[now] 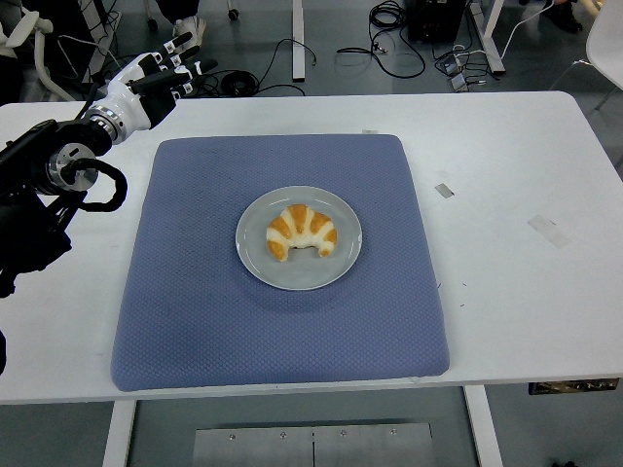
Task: Place the bread on the table
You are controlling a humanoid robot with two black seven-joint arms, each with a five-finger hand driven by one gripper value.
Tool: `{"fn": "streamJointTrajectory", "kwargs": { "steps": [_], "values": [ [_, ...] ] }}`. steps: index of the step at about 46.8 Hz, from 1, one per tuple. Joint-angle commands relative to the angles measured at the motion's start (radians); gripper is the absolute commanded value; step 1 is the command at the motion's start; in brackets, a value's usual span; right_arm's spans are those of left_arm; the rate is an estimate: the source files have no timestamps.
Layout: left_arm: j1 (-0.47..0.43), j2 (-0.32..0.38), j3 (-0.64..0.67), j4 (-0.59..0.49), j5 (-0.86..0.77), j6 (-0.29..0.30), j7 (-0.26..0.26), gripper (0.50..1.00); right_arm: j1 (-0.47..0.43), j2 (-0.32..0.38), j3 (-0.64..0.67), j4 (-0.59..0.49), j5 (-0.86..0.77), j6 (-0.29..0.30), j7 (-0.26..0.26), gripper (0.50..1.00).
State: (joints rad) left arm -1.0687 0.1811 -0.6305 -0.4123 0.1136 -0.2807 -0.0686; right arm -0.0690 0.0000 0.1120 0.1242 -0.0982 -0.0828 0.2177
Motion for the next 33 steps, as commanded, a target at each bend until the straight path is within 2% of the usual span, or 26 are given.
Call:
{"fn": "streamJointTrajectory", "kwargs": {
  "steps": [1,33],
  "values": [
    [0.001,-0.002,0.002,0.000,0.000,-0.001,0.000,0.984,0.000,0.000,0.000,0.000,-0.002,0.000,0.000,1.000],
    [-0.005,0.000,0.021,-0.006,0.006,0.000,0.003,0.984,0.000,0.000,0.000,0.000,0.000,0.000,0.000,1.000]
  ]
}}
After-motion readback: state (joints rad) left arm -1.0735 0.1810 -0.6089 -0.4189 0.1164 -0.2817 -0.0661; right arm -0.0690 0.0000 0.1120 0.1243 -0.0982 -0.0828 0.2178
